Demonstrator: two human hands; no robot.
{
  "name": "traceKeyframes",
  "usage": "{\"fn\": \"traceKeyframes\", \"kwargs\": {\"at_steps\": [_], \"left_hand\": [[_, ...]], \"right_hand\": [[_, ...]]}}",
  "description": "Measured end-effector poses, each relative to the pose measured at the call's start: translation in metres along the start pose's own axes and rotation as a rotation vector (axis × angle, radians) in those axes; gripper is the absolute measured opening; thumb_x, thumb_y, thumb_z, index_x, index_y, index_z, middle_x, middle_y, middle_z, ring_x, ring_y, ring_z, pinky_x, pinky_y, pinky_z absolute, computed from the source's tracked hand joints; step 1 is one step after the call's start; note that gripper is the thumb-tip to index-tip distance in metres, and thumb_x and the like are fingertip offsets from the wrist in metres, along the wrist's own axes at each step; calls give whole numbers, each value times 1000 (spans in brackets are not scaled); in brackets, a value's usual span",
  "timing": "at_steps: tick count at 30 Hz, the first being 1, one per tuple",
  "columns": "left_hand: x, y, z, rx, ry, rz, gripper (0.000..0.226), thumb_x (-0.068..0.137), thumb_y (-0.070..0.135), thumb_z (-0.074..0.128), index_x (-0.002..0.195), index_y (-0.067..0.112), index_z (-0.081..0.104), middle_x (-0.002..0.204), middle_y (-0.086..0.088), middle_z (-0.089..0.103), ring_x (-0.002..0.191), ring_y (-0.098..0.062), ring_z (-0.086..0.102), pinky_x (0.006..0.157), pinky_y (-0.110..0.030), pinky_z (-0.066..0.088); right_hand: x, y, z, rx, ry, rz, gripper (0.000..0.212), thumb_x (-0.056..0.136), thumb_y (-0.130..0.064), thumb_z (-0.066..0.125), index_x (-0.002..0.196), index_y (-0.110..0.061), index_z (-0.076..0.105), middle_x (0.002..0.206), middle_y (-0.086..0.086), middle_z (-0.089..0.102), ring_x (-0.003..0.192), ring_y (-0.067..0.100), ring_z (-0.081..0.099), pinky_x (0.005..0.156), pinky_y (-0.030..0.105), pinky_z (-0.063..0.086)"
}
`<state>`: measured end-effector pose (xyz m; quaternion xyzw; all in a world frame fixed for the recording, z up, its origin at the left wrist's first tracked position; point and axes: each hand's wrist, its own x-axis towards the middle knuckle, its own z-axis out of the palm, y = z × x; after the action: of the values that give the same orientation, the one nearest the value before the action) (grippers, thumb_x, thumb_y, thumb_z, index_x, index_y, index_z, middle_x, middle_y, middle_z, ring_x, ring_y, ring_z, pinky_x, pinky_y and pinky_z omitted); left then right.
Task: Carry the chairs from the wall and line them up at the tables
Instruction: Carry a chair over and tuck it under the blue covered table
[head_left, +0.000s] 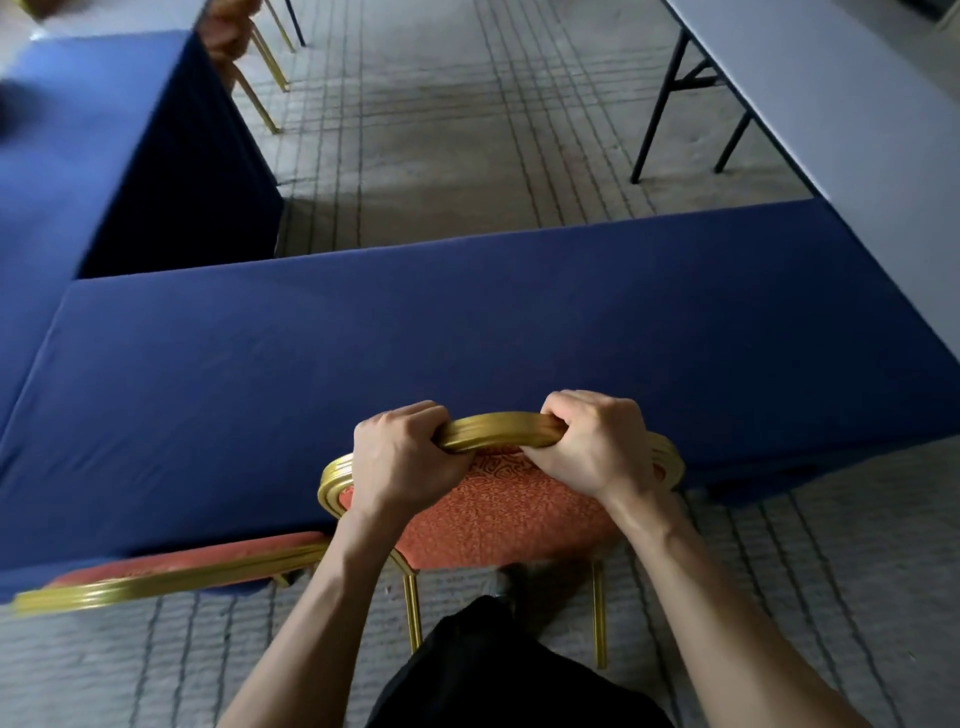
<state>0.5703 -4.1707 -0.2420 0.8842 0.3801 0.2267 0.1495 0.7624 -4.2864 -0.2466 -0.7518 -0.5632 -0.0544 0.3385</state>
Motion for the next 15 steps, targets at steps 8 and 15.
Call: {"fn": "traceKeyframes", "kwargs": {"at_steps": [8, 15], "left_hand": [[-45, 21, 41, 37, -65, -28, 40, 69, 43, 77, 63, 23, 43, 60, 10, 43, 54, -13, 41, 53, -27, 28], [-92, 31, 42, 87, -168, -61, 37, 76, 66, 66, 76, 31, 53, 75, 16, 51, 73, -10, 51, 61, -29, 31]], "right_hand": [[-51, 32, 3, -5, -172, 40, 37, 74, -37, 74, 62, -23, 42, 58, -9, 42, 53, 11, 40, 47, 29, 32], [-95, 21, -14, -5, -336, 25, 36, 79, -65, 60, 74, -30, 54, 73, -12, 54, 70, 9, 51, 56, 30, 43]]}}
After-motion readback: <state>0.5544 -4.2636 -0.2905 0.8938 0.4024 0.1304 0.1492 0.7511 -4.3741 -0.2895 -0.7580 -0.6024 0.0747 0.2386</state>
